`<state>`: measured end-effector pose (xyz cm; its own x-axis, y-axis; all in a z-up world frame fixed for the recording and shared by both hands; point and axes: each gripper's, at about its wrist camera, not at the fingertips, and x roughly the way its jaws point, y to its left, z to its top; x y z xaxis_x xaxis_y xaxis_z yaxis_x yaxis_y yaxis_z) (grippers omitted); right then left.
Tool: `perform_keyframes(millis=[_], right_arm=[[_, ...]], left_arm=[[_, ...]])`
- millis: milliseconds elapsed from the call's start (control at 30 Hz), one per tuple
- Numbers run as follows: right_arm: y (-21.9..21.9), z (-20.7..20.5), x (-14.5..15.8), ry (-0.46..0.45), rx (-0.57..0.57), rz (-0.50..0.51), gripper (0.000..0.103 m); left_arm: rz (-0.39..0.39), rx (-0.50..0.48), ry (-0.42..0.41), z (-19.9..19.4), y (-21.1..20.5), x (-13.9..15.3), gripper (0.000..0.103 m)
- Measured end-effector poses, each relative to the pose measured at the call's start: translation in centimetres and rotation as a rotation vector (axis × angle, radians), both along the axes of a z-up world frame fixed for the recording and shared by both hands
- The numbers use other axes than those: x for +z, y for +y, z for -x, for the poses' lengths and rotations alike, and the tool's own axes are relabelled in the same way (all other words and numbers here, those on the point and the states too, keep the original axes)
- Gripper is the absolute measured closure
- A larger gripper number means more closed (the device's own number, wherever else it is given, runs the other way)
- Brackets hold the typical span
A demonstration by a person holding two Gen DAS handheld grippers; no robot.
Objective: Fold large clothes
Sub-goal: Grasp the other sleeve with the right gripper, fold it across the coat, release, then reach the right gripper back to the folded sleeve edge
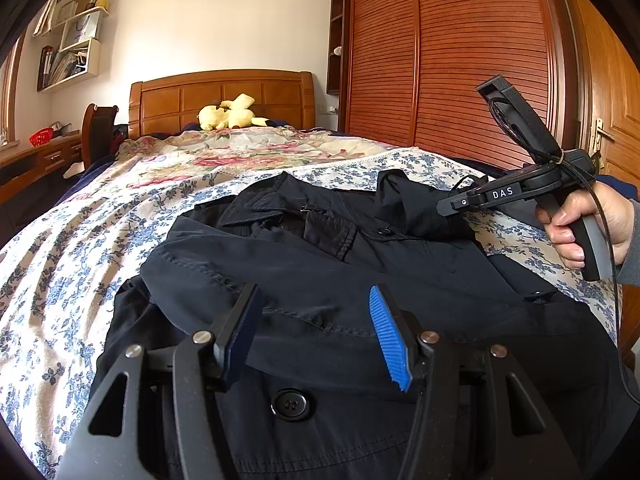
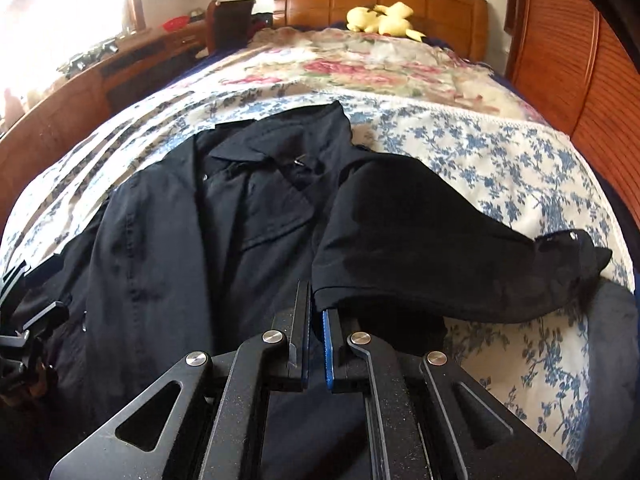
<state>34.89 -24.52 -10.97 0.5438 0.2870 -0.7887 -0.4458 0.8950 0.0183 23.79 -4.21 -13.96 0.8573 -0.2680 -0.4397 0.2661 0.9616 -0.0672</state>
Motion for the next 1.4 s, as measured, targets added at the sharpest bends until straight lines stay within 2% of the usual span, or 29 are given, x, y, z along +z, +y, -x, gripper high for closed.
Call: perform_keyframes(millis=[167, 233, 300, 367, 500, 567, 700, 967, 1067, 1233, 1400], right_arm=[[0.4, 0.7, 1.5, -0.044, -0.003, 0.043, 0.097], [0.4, 0.8, 2.8, -0.072, -0.008, 0.029, 0.090], [0.4, 0.7, 4.2, -0.106, -0.015, 0.023, 0.078], [0.1, 0.2, 5.6, -0.140, -0.033, 0.016, 0.074], [-1.3, -1.2, 7.0, -0.177, -0.088, 0.004, 0.051], [-2.1, -2.0, 7.1, -0.183, -0.118, 0.013, 0.046], [-4.5, -4.2, 5.4, -0.152, -0.212, 0.054, 0.042], [-11.2, -8.2, -1.6, -0.003, -0.421, 0.074, 0.041], [-13.2, -8.6, -3.6, 0.036, -0.474, 0.051, 0.041], [-14.9, -8.7, -5.1, 0.064, -0.529, 0.024, 0.039], [-15.0, -8.3, -5.7, 0.080, -0.551, 0.053, 0.029]], left_arm=[[0.000, 0.000, 0.000, 0.0, 0.0, 0.0, 0.048], [0.000, 0.000, 0.001, 0.0, 0.0, 0.0, 0.048], [-0.001, 0.000, 0.003, 0.0, 0.0, 0.0, 0.048], [-0.003, -0.001, 0.005, -0.1, -0.1, -0.1, 0.048], [-0.002, -0.002, 0.006, -0.1, -0.1, -0.1, 0.048], [-0.002, -0.003, 0.007, -0.1, -0.1, -0.1, 0.048], [0.000, -0.003, 0.008, -0.1, -0.1, -0.2, 0.048], [0.002, -0.004, 0.008, -0.2, -0.1, -0.2, 0.048], [0.002, -0.004, 0.009, -0.2, -0.1, -0.2, 0.048], [0.001, -0.007, 0.015, -0.4, -0.1, -0.3, 0.048], [-0.001, -0.009, 0.018, -0.4, -0.1, -0.4, 0.048]])
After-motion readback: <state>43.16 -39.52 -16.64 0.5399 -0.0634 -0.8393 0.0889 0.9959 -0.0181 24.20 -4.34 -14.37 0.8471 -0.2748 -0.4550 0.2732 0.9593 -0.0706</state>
